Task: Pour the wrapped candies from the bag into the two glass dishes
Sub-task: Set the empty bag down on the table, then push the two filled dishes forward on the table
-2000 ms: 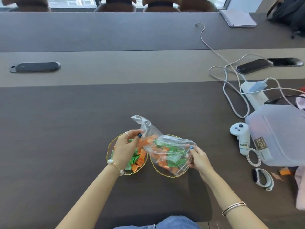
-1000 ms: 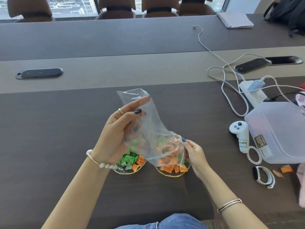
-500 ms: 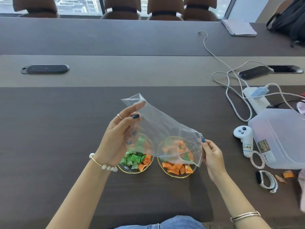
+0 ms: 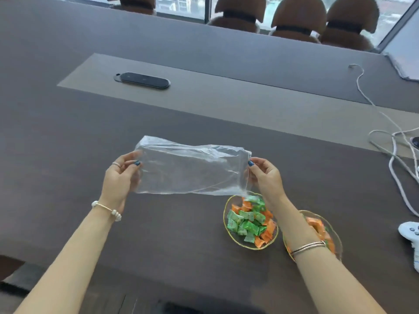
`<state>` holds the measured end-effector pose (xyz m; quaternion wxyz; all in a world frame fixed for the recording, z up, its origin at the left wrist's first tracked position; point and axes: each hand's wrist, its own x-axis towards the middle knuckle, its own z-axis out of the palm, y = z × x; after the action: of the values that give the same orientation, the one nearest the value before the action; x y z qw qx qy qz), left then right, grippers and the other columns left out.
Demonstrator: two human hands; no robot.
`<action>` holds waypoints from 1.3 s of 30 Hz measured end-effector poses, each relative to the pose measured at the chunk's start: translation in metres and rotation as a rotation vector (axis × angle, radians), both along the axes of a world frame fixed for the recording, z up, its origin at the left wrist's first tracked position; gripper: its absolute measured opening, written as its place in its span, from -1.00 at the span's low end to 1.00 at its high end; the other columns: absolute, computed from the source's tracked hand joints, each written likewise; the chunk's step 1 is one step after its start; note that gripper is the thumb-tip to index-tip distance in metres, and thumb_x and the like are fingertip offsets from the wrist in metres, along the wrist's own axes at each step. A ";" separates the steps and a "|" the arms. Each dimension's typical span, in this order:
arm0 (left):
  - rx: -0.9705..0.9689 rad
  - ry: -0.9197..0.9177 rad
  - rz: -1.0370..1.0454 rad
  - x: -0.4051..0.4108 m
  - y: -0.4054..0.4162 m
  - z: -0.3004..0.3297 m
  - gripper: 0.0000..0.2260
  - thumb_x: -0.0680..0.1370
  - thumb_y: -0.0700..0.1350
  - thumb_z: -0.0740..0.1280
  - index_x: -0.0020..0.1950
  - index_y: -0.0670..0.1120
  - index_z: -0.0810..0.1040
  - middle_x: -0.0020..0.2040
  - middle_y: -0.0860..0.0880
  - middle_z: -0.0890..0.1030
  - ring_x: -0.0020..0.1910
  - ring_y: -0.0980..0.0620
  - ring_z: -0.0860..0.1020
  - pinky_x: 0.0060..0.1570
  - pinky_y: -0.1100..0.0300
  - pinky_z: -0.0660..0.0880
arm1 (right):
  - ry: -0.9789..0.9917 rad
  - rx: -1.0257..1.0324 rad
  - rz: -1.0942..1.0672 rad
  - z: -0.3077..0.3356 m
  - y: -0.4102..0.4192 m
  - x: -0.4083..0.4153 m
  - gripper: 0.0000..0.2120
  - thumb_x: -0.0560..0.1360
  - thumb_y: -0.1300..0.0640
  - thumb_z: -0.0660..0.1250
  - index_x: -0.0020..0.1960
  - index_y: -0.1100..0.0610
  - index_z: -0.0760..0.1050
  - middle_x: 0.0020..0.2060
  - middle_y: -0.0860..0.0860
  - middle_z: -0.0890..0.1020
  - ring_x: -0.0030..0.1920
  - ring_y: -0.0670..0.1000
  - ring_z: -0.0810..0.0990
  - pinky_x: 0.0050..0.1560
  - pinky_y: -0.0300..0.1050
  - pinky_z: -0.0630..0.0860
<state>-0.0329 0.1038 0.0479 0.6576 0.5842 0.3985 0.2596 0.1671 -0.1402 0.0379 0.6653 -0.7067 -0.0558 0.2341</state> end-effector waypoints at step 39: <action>-0.148 0.456 -0.329 0.065 -0.178 -0.107 -0.67 0.48 -0.13 0.32 0.24 -0.10 0.45 0.02 -0.10 0.59 -0.07 -0.10 0.56 0.09 -0.06 0.51 | 0.085 -0.163 -0.559 -0.038 -0.216 -0.040 -0.67 0.36 -0.04 0.44 0.10 -0.07 0.50 0.17 0.10 0.56 0.08 -0.05 0.54 0.11 -0.27 0.53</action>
<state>0.0326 -0.0742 -0.0590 0.6252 0.6346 0.4539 -0.0182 0.1275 -0.3560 -0.0001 0.6469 -0.7353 0.1878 0.0747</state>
